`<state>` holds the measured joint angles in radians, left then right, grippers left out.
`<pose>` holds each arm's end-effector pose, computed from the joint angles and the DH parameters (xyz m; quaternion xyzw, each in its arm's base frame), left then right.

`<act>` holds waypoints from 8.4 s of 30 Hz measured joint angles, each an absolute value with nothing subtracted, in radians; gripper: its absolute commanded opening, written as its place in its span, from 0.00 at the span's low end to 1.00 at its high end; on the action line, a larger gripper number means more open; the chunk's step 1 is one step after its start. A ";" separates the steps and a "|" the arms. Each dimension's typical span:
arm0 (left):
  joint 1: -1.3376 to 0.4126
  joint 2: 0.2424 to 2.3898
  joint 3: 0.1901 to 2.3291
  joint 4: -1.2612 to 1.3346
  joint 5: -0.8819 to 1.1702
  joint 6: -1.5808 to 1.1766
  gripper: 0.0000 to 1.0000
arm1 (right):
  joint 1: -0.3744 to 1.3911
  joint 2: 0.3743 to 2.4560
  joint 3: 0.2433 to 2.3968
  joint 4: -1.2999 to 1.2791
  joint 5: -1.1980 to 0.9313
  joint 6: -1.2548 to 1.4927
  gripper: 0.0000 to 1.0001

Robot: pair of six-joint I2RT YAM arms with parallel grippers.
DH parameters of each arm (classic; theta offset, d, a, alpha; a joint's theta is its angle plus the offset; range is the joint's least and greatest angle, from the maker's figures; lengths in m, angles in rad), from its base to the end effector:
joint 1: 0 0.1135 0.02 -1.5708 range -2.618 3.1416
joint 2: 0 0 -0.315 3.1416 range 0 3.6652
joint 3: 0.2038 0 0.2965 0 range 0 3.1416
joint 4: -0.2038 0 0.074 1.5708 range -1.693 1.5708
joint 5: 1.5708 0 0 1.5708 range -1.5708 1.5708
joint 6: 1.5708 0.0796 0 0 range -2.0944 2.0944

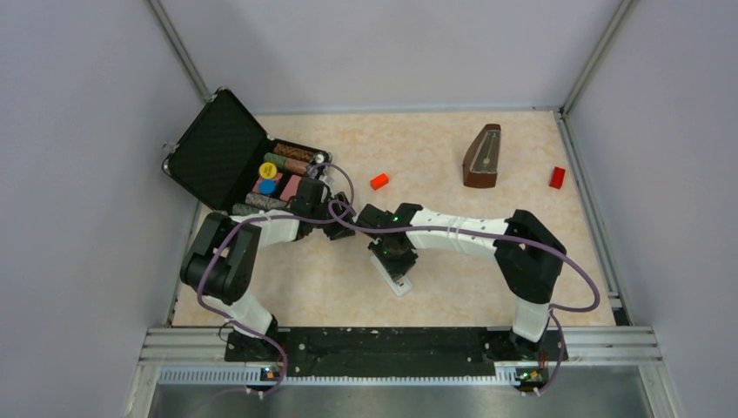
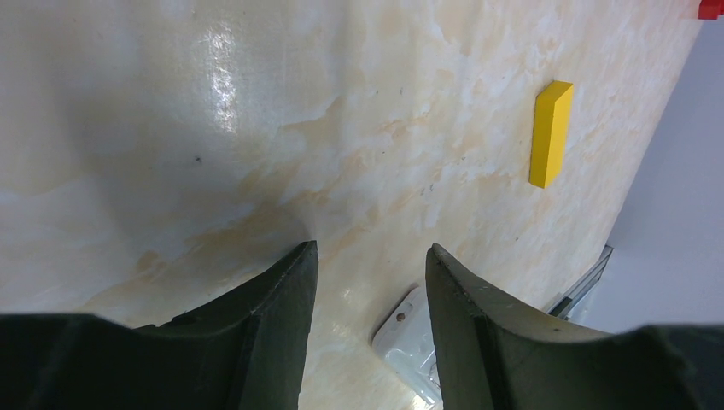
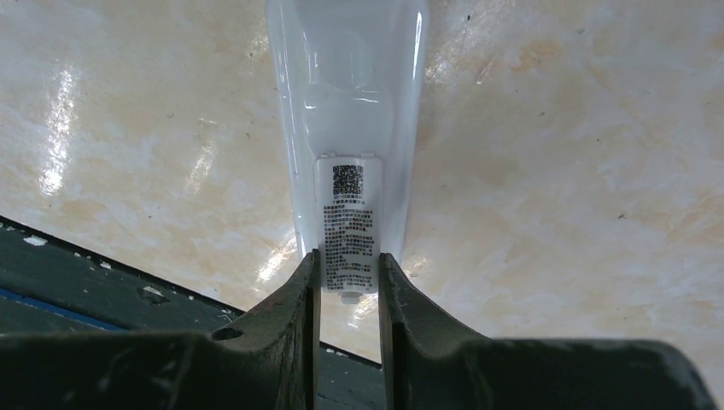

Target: Load the batteries into the remote control

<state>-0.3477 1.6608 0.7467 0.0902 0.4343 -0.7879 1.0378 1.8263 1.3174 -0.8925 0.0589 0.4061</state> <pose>0.3387 -0.1584 0.1266 -0.1218 0.9044 -0.3607 0.1925 0.2115 0.3493 0.1779 -0.3070 0.9475 0.0339 0.0829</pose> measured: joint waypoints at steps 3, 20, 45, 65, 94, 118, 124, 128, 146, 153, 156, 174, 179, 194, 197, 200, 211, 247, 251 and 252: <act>-0.348 1.661 0.746 0.092 0.434 -0.790 0.55 | 1.038 1.826 1.316 -0.891 0.056 0.402 0.08; -0.344 1.663 0.744 0.099 0.438 -0.801 0.55 | 1.038 1.813 1.296 -0.898 0.059 0.393 0.08; -0.339 1.666 0.744 0.104 0.442 -0.803 0.55 | 1.038 1.828 1.312 -0.884 0.062 0.421 0.44; -0.334 1.665 0.727 0.128 0.470 -0.833 0.56 | 0.964 1.663 1.240 -0.861 0.050 0.619 0.37; -0.457 1.527 0.593 0.053 0.509 -0.996 0.64 | 0.953 1.378 0.794 -0.463 0.095 1.577 0.34; -0.480 1.530 0.595 0.055 0.501 -0.998 0.65 | 0.975 1.399 0.801 -0.537 0.096 1.600 0.35; -0.480 1.536 0.595 0.063 0.505 -0.999 0.65 | 0.982 1.406 0.801 -0.528 0.093 1.601 0.28; -0.480 1.540 0.595 0.071 0.507 -1.001 0.65 | 0.986 1.425 0.801 -0.517 0.091 1.602 0.23; -0.481 1.543 0.595 0.078 0.509 -1.001 0.65 | 0.995 1.448 0.804 -0.511 0.087 1.617 0.26; -0.482 1.543 0.598 0.074 0.506 -1.000 0.65 | 0.999 1.443 0.868 -0.551 0.125 1.609 0.32; -0.482 1.543 0.603 0.071 0.497 -0.999 0.65 | 1.006 1.440 0.872 -0.556 0.129 1.609 0.34; -0.482 1.543 0.608 0.064 0.482 -0.994 0.65 | 1.047 1.440 0.828 -0.562 0.115 1.681 0.31; -0.481 1.543 0.608 0.064 0.482 -0.994 0.65 | 1.047 1.440 0.824 -0.560 0.111 1.690 0.31; -0.470 1.543 0.608 0.065 0.482 -0.993 0.65 | 1.047 1.441 0.805 -0.521 0.112 1.715 0.25; -0.470 1.543 0.608 0.065 0.482 -0.993 0.65 | 1.047 1.441 0.805 -0.519 0.112 1.716 0.25; -0.470 1.543 0.608 0.065 0.482 -0.993 0.65 | 1.047 1.441 0.805 -0.519 0.112 1.721 0.23; -0.466 1.543 0.608 0.065 0.482 -0.993 0.65 | 1.047 1.449 0.793 -0.513 0.112 1.729 0.20; -0.453 1.524 0.590 0.080 0.521 -0.973 0.64 | 1.022 1.416 0.685 -0.362 0.057 1.771 0.00; -0.453 1.505 0.588 0.083 0.561 -0.962 0.62 | 1.013 1.401 0.647 -0.303 0.037 1.782 0.00; -0.453 1.500 0.587 0.084 0.571 -0.958 0.61 | 1.011 1.401 0.638 -0.286 0.029 1.785 0.00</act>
<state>-0.4530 1.5002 0.5869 0.0837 0.5709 -0.9585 1.0111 1.4006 0.6384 -0.2855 0.0292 1.7855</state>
